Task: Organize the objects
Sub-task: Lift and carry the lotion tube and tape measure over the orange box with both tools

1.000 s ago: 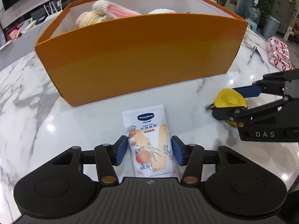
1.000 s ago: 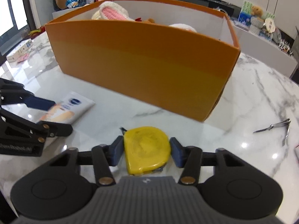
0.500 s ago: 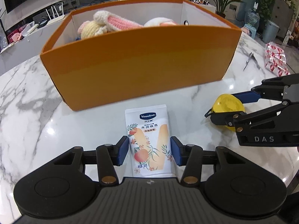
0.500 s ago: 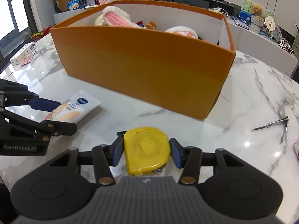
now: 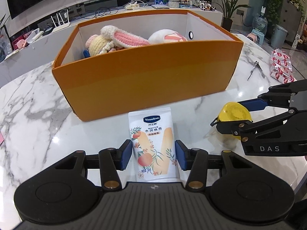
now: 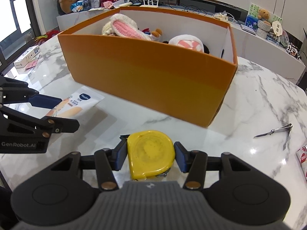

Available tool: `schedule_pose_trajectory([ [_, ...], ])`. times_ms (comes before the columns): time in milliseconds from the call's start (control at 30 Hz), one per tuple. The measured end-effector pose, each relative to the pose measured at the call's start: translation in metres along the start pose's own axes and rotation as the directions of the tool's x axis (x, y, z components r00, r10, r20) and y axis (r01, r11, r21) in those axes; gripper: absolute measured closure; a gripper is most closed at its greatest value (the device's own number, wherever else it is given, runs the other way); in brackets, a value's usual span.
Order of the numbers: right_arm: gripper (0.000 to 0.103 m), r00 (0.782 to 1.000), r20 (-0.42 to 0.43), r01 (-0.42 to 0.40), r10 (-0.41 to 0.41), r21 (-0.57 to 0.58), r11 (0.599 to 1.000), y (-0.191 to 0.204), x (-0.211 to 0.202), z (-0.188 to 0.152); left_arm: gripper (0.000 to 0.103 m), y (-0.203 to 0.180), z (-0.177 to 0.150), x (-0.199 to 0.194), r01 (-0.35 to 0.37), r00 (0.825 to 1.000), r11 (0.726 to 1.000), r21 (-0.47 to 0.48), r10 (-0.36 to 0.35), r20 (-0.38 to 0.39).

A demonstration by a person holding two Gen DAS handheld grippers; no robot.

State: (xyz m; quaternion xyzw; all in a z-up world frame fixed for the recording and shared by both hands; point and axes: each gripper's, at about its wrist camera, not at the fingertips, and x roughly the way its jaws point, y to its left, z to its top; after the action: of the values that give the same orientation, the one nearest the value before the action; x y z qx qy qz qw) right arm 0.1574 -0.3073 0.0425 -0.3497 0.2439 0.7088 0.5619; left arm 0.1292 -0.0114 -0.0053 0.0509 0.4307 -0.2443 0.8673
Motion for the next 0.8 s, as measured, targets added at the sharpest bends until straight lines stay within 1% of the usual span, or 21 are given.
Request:
schedule_pose_trajectory([
  [800,0.049,0.999,0.04,-0.003,0.004,-0.006,1.0,0.003,-0.028,0.003,0.047,-0.01,0.004,-0.025,-0.042,0.998,0.999,0.021,0.041,0.047],
])
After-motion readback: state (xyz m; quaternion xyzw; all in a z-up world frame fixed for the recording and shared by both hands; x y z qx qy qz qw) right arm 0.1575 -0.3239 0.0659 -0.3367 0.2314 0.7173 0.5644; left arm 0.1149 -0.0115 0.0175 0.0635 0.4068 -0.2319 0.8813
